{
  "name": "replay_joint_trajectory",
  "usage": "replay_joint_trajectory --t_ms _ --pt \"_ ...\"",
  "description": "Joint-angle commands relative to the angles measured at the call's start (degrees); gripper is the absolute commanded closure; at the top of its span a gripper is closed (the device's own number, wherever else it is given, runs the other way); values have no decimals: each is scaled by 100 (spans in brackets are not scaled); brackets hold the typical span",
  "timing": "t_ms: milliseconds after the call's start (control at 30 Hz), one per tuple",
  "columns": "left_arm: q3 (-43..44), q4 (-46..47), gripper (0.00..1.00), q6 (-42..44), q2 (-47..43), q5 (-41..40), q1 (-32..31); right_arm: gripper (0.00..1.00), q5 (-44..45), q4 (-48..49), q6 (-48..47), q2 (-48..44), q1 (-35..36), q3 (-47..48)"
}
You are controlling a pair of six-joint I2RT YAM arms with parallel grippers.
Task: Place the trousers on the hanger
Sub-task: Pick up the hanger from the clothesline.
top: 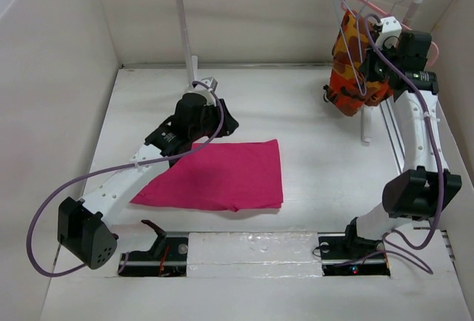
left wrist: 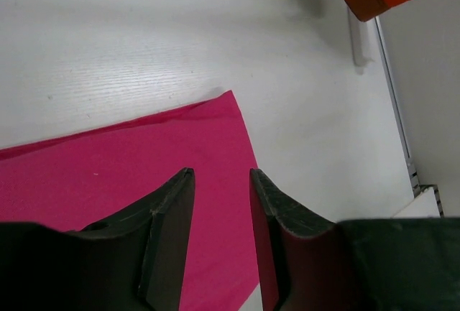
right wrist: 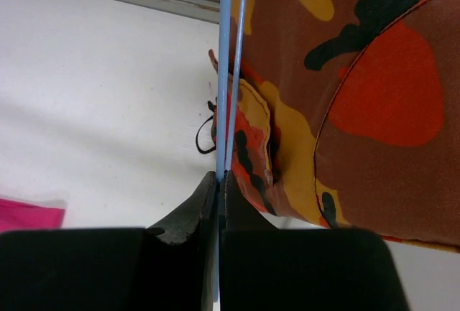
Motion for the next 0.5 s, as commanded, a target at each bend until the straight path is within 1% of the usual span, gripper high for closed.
replay_joint_trajectory --t_ms 0,33,133,267,333,467 --pt "101 174 67 -63 -283 54 3 100 77 590 -33 -489 27 -76" --pt "189 157 65 -63 -222 81 3 100 25 791 -15 -646 27 -111" --pt "321 157 65 -54 -142 125 3 100 -37 741 20 -639 27 -50" --pt "365 148 65 -63 -80 169 3 100 -598 714 38 -464 -183 -120" --pt "374 139 65 -63 -72 178 3 100 -591 810 55 -455 -184 -242" --pt "383 104 65 -63 -37 186 3 100 -757 714 81 -323 -184 -165"
